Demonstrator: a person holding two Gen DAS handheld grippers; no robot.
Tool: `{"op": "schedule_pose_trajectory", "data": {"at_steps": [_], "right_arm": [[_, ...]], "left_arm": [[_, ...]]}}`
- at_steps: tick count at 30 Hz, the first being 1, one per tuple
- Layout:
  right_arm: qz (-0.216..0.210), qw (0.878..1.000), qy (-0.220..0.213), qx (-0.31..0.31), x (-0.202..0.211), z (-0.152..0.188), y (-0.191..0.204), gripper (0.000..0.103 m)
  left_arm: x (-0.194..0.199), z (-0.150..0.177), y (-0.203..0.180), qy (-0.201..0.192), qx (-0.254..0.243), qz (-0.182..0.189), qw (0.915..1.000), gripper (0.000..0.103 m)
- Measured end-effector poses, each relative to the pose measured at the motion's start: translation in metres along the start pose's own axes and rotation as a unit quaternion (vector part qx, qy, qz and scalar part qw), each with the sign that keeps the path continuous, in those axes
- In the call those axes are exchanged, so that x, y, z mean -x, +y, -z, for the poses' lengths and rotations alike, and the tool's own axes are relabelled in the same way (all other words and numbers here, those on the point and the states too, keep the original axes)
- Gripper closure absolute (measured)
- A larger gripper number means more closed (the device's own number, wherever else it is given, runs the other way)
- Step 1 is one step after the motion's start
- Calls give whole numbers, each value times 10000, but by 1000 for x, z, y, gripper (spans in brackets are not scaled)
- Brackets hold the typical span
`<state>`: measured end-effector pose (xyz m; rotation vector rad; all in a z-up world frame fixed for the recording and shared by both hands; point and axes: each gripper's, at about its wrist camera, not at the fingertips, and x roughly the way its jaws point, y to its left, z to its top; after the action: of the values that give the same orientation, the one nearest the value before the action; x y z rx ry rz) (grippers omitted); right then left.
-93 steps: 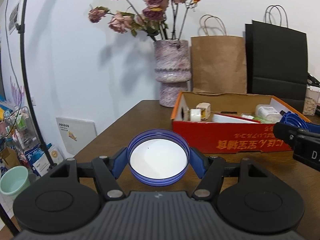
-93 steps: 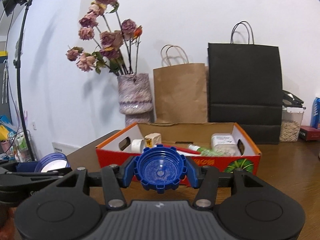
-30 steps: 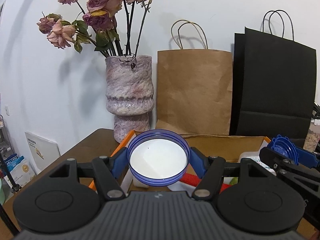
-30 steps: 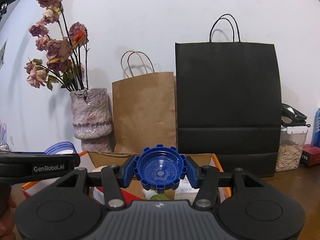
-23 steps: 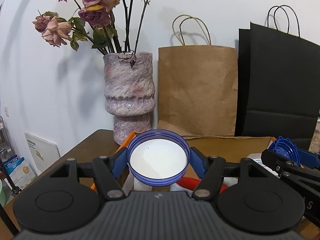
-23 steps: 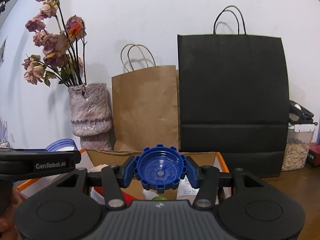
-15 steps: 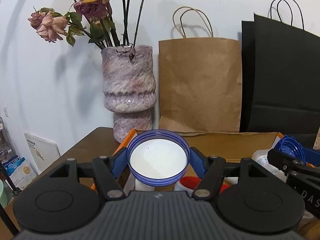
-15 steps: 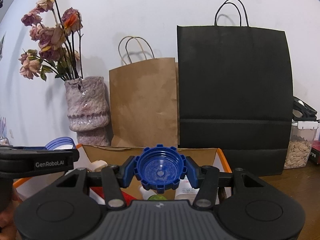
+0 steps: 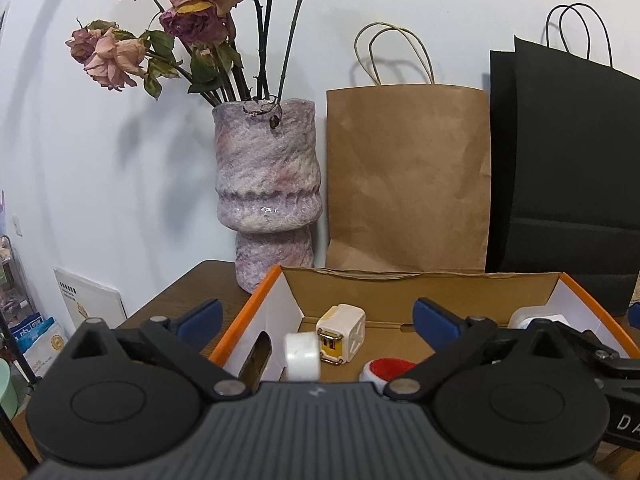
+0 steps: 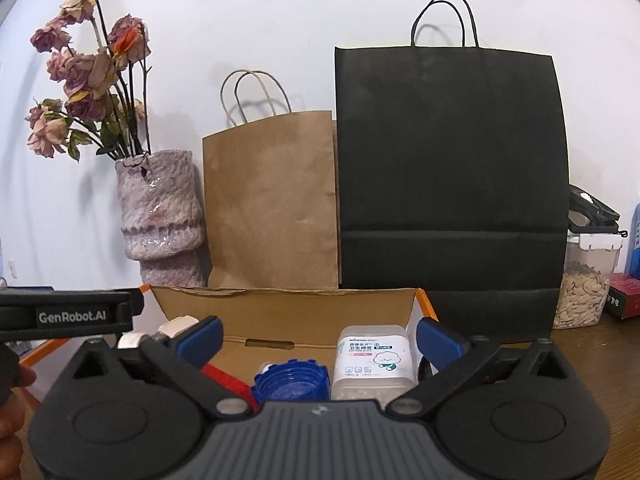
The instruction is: Organize rigid objects
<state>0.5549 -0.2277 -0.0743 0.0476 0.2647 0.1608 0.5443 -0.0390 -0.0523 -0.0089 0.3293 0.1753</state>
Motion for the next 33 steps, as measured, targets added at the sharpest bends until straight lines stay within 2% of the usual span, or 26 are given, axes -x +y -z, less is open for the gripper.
{"op": "schedule_pose_trajectory", "data": {"at_steps": [13, 23, 33], "right_arm": [[-9, 9998, -167, 127, 26, -1, 4, 0], [-25, 9998, -141, 104, 81, -3, 8, 0], [-123, 9999, -38, 7, 171, -1, 12, 0]], "left_arm": [[27, -7, 4, 43, 8, 76, 10000, 0], [92, -3, 11, -42, -55, 186, 9998, 0], [180, 12, 22, 89, -50, 347, 9993, 0]]}}
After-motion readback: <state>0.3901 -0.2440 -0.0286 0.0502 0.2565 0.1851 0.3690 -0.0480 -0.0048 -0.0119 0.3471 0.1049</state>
